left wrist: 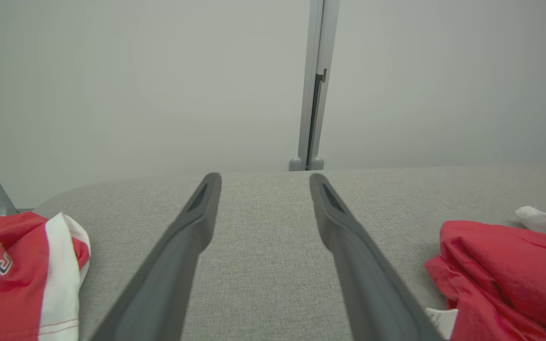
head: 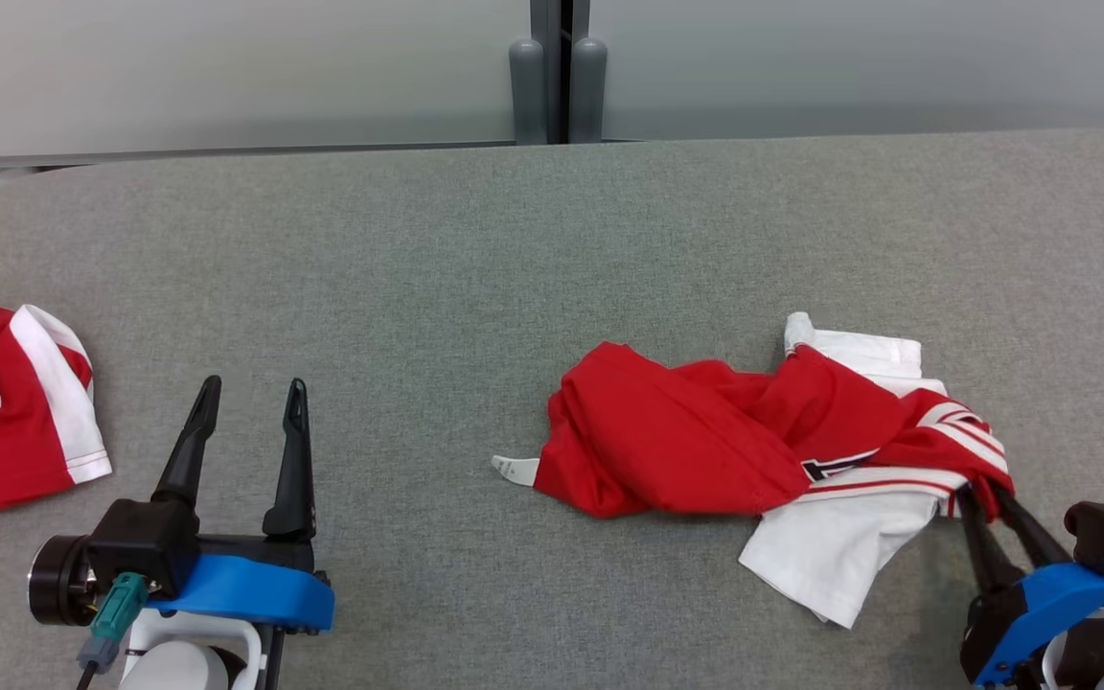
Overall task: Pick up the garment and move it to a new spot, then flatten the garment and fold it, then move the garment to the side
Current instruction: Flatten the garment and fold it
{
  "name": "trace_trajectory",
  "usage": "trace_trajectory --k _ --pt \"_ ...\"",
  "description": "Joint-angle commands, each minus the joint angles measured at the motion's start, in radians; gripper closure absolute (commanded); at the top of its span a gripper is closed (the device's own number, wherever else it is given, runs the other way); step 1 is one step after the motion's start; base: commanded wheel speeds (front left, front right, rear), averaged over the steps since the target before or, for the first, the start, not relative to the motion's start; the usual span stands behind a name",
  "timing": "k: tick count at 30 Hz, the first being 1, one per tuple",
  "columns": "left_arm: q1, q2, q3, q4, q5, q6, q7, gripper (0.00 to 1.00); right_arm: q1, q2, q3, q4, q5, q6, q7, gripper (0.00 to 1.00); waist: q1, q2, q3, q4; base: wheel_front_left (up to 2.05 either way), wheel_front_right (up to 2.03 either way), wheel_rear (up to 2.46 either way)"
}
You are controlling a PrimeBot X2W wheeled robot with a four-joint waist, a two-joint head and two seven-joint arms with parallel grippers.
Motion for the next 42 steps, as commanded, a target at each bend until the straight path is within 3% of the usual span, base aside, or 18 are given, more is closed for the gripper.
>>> trace_trajectory --k 1,11,18,34,37,42 --pt "0.002 0.006 0.001 -0.001 -0.002 0.006 0.003 0.00 -0.012 0.002 0.002 -0.001 0.008 0.000 -0.024 0.00 -0.0001 -0.0002 -0.005 0.000 0.00 0.00 0.00" --pt "0.060 0.012 -0.003 0.000 -0.016 0.021 0.009 0.00 0.047 0.051 0.037 -0.214 -0.018 0.000 -0.124 0.00 -0.0001 -0.0002 -0.067 -0.014 0.00 0.00 0.00" --pt "0.080 0.023 -0.016 -0.018 -0.012 0.023 0.029 0.00 0.070 0.075 0.038 -0.344 -0.029 0.000 -0.089 0.00 -0.0001 -0.0002 -0.102 -0.010 0.00 0.00 0.00" --pt "0.085 0.029 -0.031 -0.038 -0.016 0.031 0.035 0.00 0.097 0.091 0.041 -0.398 -0.021 0.000 -0.052 0.00 -0.0001 -0.0002 -0.099 -0.005 0.00 0.00 0.00" --pt "0.054 0.023 -0.057 -0.052 -0.003 0.013 0.052 0.00 0.095 0.093 0.037 -0.403 -0.020 0.000 -0.052 0.00 -0.0001 -0.0002 -0.086 -0.003 0.00 0.00 0.00" --pt "-0.040 -0.029 -0.200 -0.062 0.041 -0.071 0.139 0.00 0.082 0.094 0.026 -0.409 -0.022 0.000 -0.045 0.00 -0.0001 -0.0002 -0.047 0.002 0.00 0.00 0.00"
